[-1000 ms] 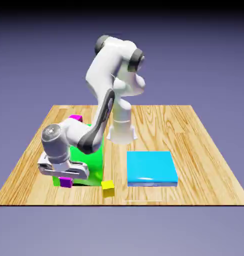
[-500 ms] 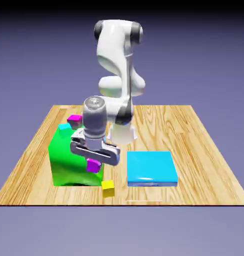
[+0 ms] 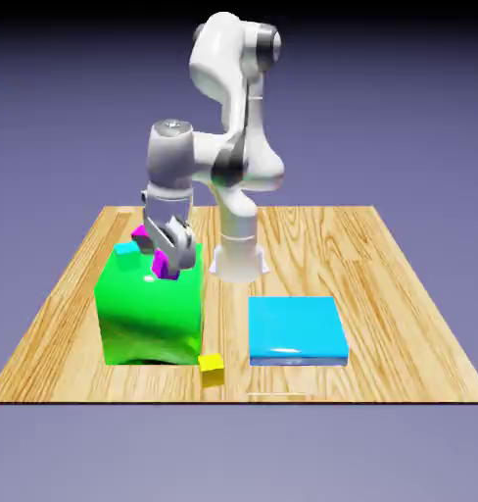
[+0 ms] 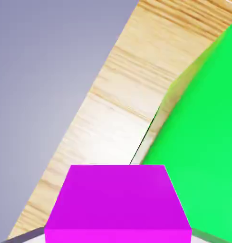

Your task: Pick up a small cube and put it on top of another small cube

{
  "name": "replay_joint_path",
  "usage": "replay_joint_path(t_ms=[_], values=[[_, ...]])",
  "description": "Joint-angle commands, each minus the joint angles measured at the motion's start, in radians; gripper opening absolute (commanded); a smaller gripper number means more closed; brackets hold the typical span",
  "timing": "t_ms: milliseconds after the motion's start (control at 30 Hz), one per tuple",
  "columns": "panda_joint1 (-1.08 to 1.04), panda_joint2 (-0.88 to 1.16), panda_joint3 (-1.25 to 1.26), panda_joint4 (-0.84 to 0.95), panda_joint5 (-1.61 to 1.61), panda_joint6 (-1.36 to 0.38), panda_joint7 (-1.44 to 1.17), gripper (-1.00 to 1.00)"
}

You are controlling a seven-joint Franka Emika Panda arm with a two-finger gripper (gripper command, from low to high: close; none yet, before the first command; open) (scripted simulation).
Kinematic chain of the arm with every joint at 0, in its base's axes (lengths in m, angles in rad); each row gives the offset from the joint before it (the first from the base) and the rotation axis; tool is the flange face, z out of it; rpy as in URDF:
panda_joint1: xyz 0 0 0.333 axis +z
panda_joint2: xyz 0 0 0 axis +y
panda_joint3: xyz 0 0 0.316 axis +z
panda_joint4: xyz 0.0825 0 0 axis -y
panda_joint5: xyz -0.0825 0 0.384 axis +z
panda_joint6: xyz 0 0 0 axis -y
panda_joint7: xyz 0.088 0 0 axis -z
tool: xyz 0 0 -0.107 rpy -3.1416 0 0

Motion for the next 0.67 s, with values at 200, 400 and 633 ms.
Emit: replay_joint_path(t_ms=[200,400,633], values=[[-0.254,-0.114,-0.053,-0.002,0.250,-0.175,0.271,-1.00],[-0.373,-0.143,-0.087,-0.022,0.398,-0.224,0.382,-1.00],[-0.360,-0.100,-0.076,-0.082,0.423,-0.120,0.364,1.00]])
